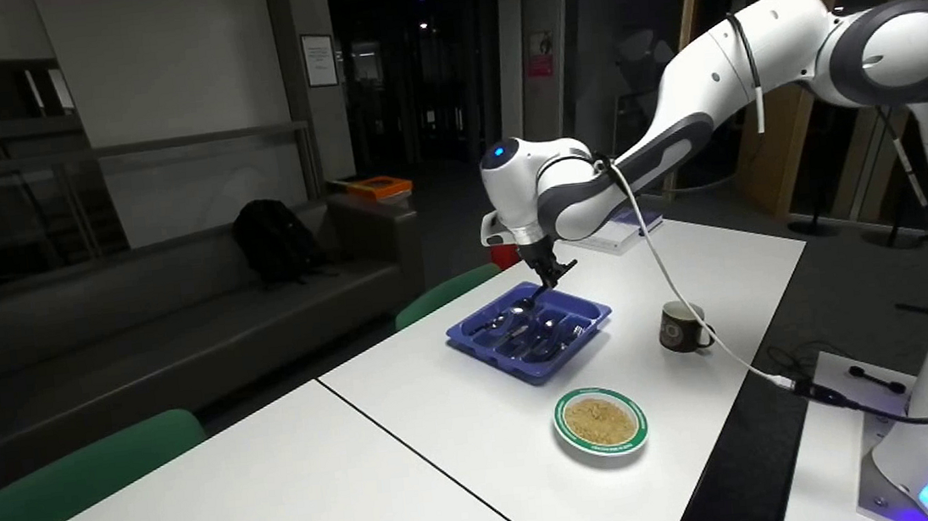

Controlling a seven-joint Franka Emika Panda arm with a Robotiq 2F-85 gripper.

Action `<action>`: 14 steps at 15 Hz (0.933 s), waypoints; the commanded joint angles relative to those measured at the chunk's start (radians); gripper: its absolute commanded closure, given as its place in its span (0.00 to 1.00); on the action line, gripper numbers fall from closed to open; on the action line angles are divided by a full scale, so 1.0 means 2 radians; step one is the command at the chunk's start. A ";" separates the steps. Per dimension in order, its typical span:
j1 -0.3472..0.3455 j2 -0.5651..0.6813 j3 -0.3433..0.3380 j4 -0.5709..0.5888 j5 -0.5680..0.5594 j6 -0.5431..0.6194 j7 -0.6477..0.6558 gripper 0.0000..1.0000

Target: Pick up a silver spoon from the blue tray, stir the contents in the bowl using the spoon, place the spoon back on the tray

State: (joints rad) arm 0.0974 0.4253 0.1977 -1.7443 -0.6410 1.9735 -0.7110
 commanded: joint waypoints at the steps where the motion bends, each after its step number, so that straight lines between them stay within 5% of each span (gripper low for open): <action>1: -0.031 -0.012 -0.008 -0.051 0.016 0.131 -0.071 0.97; 7: -0.061 0.038 -0.002 -0.057 0.082 0.250 -0.255 0.97; 11: -0.106 0.066 0.037 -0.048 0.150 0.266 -0.402 0.97; 14: -0.108 0.074 0.031 -0.036 0.226 0.255 -0.469 0.97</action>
State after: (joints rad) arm -0.0778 0.5644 0.2346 -1.8404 -0.2987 2.4808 -1.5271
